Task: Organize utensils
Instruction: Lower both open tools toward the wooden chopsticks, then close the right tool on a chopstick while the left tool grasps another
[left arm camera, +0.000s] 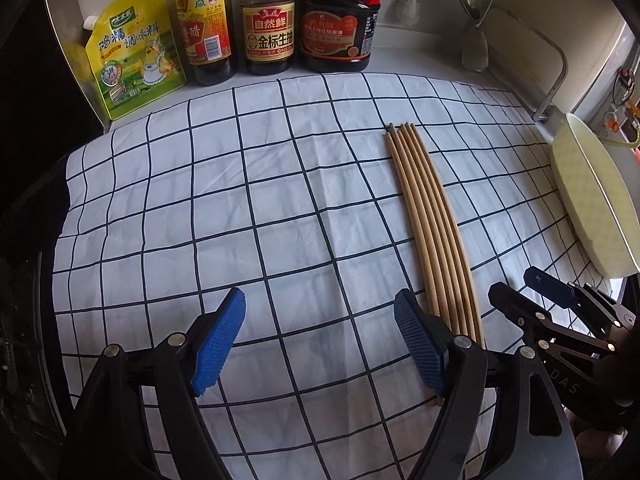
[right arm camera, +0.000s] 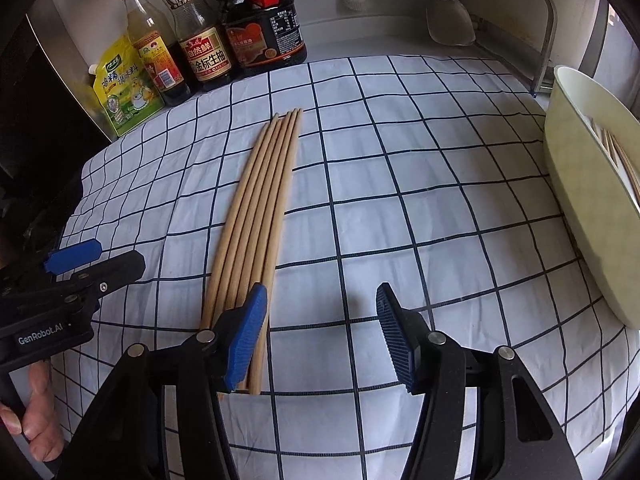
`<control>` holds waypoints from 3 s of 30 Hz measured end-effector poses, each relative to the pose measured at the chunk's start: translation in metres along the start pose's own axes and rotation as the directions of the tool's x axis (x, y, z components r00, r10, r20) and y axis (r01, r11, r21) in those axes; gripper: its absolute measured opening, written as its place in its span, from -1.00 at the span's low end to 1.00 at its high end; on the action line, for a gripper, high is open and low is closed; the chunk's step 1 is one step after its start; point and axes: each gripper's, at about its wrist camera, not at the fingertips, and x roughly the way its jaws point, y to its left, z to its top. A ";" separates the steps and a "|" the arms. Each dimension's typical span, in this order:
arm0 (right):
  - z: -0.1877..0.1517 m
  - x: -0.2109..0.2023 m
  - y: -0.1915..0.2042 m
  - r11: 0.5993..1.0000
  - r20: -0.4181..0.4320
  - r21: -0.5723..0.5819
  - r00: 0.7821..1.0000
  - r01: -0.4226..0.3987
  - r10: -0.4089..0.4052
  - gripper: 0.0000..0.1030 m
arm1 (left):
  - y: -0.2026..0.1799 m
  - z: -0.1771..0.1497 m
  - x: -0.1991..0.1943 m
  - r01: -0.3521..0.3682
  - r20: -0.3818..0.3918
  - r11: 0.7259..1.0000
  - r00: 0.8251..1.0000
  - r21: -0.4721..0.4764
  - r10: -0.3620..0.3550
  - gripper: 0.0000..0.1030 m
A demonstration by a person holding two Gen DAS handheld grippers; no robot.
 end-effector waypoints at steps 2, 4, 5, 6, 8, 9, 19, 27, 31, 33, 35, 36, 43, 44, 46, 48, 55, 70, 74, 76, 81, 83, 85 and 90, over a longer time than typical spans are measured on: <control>0.002 0.003 0.002 1.000 0.000 -0.001 1.000 -0.002 0.002 0.06 | 0.001 0.000 0.001 -0.001 0.004 1.000 1.000 -0.001 0.001 0.46; 0.004 0.007 0.003 1.000 -0.002 0.000 1.000 -0.003 0.003 0.06 | 0.002 0.001 0.003 0.002 0.003 1.000 1.000 -0.006 -0.002 0.46; 0.005 0.009 0.004 1.000 -0.004 0.001 1.000 -0.004 0.004 0.06 | 0.002 0.001 0.003 0.002 0.002 1.000 1.000 -0.010 -0.002 0.46; 0.005 0.010 0.005 1.000 -0.006 0.000 1.000 -0.003 0.003 0.06 | 0.004 0.001 0.004 0.002 0.000 1.000 1.000 -0.015 -0.002 0.46; 0.007 0.014 0.007 1.000 -0.008 -0.007 1.000 0.010 -0.010 0.06 | 0.005 0.001 0.005 0.005 -0.001 1.000 1.000 -0.023 -0.005 0.46; 0.007 0.014 0.008 1.000 -0.006 -0.010 1.000 0.018 -0.018 0.06 | 0.005 0.001 0.004 0.003 0.000 1.000 1.000 -0.025 -0.003 0.46; 0.007 0.015 0.014 0.997 -0.012 -0.065 0.999 0.052 -0.053 0.06 | 0.009 0.000 0.006 -0.006 -0.001 0.999 1.000 -0.039 0.006 0.46; 0.003 0.016 0.018 0.988 -0.015 -0.127 0.995 0.092 -0.095 0.05 | 0.008 0.004 0.007 -0.007 0.004 0.999 1.000 -0.037 0.007 0.46; 0.004 0.016 0.017 0.984 0.007 -0.153 0.996 0.092 -0.092 -0.27 | 0.000 0.006 0.009 0.001 0.009 1.000 1.000 -0.019 -0.001 0.46; 0.003 0.014 0.016 0.981 0.019 -0.174 0.996 0.090 -0.088 -0.42 | -0.005 0.006 0.010 0.007 0.011 1.000 1.000 -0.009 -0.007 0.46; 0.002 0.013 0.015 0.977 0.024 -0.190 0.995 0.097 -0.094 -0.61 | -0.010 0.006 0.013 0.013 0.008 1.000 1.000 0.000 -0.013 0.46; 0.002 0.014 0.013 0.975 0.021 -0.196 0.995 0.100 -0.098 -0.79 | -0.012 0.007 0.015 0.016 0.006 1.000 1.000 0.004 -0.016 0.46; 0.002 0.010 -0.005 0.981 0.018 -0.163 0.995 0.101 -0.100 -0.84 | -0.030 0.008 0.030 0.014 -0.010 0.998 1.000 0.055 -0.013 0.46; 0.002 0.009 -0.008 0.982 0.017 -0.159 0.994 0.105 -0.104 -0.84 | -0.031 0.008 0.032 0.013 -0.013 0.998 1.000 0.058 -0.012 0.46; 0.002 0.008 -0.014 0.982 0.016 -0.148 0.993 0.116 -0.115 -0.84 | -0.032 0.009 0.036 0.012 -0.019 0.998 1.000 0.060 -0.011 0.46; 0.002 0.007 -0.021 0.984 0.013 -0.134 0.993 0.120 -0.119 -0.84 | -0.033 0.010 0.039 0.012 -0.023 0.998 1.000 0.063 -0.010 0.46; 0.004 0.003 -0.034 0.988 0.014 -0.104 0.994 0.110 -0.109 -0.81 | -0.039 0.016 0.042 0.017 -0.017 0.998 1.000 0.068 -0.016 0.46; 0.008 0.003 -0.031 0.987 0.042 -0.121 0.994 0.110 -0.106 -0.19 | -0.036 0.009 0.047 -0.040 -0.022 0.996 0.999 0.083 0.042 0.63; 0.008 0.005 -0.031 0.984 0.047 -0.131 0.993 0.117 -0.112 -0.19 | -0.032 0.011 0.048 -0.045 -0.017 0.997 0.999 0.069 0.046 0.66; 0.008 0.007 -0.030 0.984 0.043 -0.133 0.993 0.117 -0.112 -0.19 | -0.032 0.013 0.049 -0.049 -0.012 0.996 0.999 0.069 0.050 0.68; 0.011 0.014 -0.028 0.982 0.048 -0.148 0.992 0.119 -0.113 -0.19 | -0.032 0.022 0.054 -0.050 -0.008 0.997 0.999 0.051 0.050 0.80; 0.013 0.015 -0.027 0.982 0.052 -0.153 0.993 0.113 -0.107 -0.19 | -0.034 0.023 0.055 -0.053 -0.003 0.997 0.999 0.057 0.053 0.79; 0.016 0.017 -0.026 0.981 0.053 -0.161 0.993 0.108 -0.101 -0.20 | -0.035 0.023 0.055 -0.044 0.001 0.998 0.999 0.054 0.044 0.71; 0.015 0.017 -0.022 0.979 0.059 -0.177 0.994 0.106 -0.097 -0.81 | -0.045 0.021 0.048 -0.028 0.015 0.996 1.000 0.088 0.027 -0.04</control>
